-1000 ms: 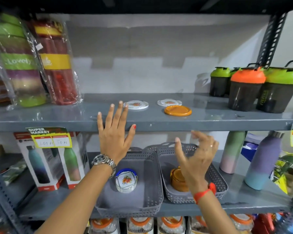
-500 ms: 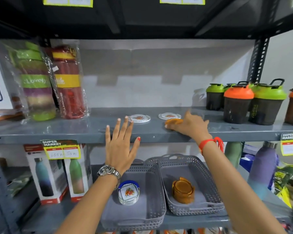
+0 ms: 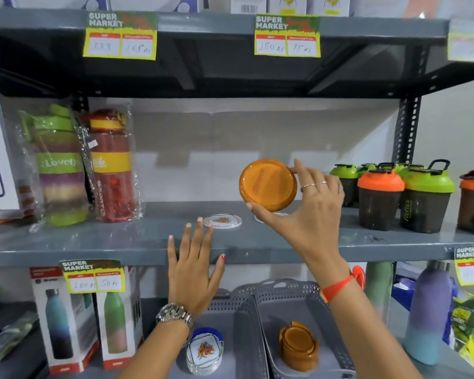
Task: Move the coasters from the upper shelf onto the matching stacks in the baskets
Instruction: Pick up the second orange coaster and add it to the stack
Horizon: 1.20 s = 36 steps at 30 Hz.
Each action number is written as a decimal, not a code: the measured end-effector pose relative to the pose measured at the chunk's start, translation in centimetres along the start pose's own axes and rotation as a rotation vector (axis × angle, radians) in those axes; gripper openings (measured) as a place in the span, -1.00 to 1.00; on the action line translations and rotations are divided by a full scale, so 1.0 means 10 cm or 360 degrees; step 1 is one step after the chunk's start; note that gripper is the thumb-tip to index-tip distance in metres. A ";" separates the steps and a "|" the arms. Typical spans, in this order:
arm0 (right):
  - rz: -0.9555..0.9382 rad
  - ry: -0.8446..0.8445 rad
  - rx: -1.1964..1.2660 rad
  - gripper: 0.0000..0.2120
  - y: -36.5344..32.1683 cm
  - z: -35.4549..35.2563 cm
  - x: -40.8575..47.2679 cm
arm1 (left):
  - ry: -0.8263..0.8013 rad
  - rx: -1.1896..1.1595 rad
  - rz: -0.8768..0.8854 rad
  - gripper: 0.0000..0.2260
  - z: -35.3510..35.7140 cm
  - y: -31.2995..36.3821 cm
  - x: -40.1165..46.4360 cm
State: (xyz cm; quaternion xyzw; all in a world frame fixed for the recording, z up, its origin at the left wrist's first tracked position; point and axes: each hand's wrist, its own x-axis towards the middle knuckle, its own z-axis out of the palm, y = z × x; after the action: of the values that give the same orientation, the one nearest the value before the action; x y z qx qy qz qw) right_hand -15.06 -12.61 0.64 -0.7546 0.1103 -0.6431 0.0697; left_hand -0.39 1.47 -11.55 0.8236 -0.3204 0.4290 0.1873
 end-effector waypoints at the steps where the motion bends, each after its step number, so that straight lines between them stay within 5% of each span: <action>1: -0.0038 0.0095 0.0065 -0.04 -0.06 -0.06 0.01 | 0.0005 0.0008 0.0010 -0.43 0.00 0.00 -0.01; 13: -0.0266 0.0396 0.0415 -0.08 -0.46 -0.56 0.06 | 0.0017 0.0057 0.0022 -0.42 0.02 -0.01 0.00; 25: -0.0037 -0.0097 0.0482 -0.14 -0.08 -0.39 -0.68 | 0.0179 0.0065 0.0047 -0.44 0.09 -0.01 0.00; 31: 0.0162 -0.0224 0.0262 -0.21 0.43 -0.17 -1.40 | 0.0257 0.0106 0.0059 -0.45 0.11 -0.01 0.00; 36: 0.0436 -0.0630 -0.0125 -0.18 0.93 0.17 -1.91 | 0.0356 0.0113 0.0074 -0.46 0.16 -0.01 0.02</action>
State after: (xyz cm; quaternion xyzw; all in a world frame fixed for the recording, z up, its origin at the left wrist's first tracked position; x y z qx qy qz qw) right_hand -16.93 -16.80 -20.21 -0.8460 0.2208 -0.4625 0.1470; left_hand 0.64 0.54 -12.29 0.7690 -0.3012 0.5335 0.1826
